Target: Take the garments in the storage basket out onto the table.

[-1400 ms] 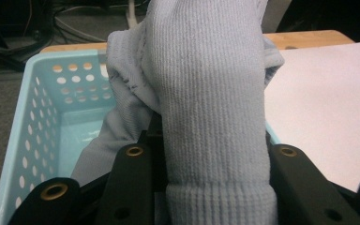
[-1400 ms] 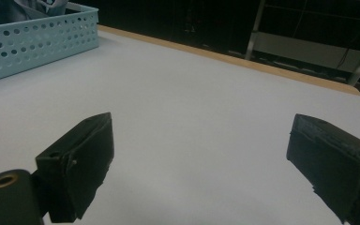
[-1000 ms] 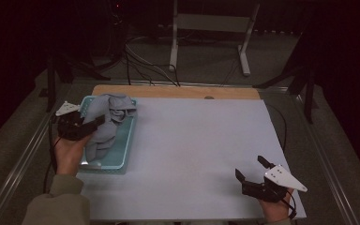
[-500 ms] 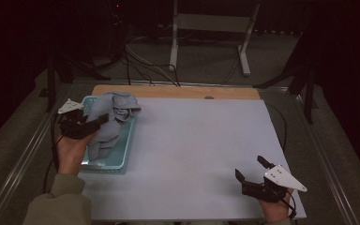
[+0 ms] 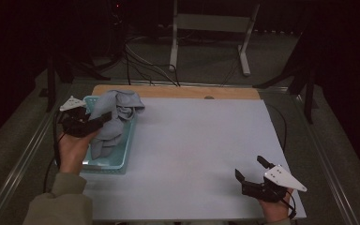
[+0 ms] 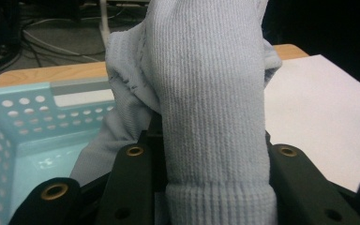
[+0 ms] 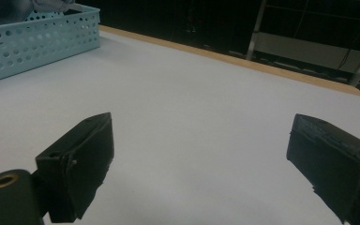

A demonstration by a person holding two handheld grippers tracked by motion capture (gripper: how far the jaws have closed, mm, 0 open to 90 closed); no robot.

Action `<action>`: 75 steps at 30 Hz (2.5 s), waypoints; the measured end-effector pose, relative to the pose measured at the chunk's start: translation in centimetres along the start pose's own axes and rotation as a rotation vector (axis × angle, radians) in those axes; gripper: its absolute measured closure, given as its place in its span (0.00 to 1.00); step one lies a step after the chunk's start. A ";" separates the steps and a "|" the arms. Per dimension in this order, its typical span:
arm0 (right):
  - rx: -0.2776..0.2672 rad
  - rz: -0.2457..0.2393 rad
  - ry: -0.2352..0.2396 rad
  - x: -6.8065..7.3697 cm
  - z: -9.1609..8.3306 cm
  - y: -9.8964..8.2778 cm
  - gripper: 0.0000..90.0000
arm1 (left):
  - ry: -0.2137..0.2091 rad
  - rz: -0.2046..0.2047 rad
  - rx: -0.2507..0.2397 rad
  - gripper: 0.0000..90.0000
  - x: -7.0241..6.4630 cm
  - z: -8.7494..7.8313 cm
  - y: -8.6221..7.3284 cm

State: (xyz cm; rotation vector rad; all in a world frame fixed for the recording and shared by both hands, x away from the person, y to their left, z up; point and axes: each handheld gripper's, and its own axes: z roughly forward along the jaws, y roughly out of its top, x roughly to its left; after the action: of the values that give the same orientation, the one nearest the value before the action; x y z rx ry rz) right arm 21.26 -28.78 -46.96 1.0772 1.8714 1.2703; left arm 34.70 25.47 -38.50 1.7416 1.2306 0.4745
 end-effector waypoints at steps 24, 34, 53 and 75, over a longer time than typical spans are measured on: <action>0.001 -0.001 0.005 0.0 0.1 0.0 0.08 | -0.076 0.000 -0.009 0.74 -1.6 0.3 1.6; -0.001 0.000 0.005 0.0 0.1 0.0 0.08 | -0.099 0.006 -0.012 0.74 -2.5 0.5 2.1; 0.002 -0.004 0.010 0.1 0.1 0.0 0.08 | -0.134 0.017 -0.013 0.74 -4.1 1.5 2.4; 0.002 -0.003 0.011 0.0 0.1 0.0 0.08 | -0.198 0.020 -0.006 0.74 -6.6 4.0 2.5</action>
State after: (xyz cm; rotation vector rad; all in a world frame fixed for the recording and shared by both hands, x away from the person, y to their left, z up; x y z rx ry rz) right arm 21.30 -28.72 -46.99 1.0704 1.8815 1.2754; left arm 36.11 17.60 -37.15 1.7520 1.0711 0.3088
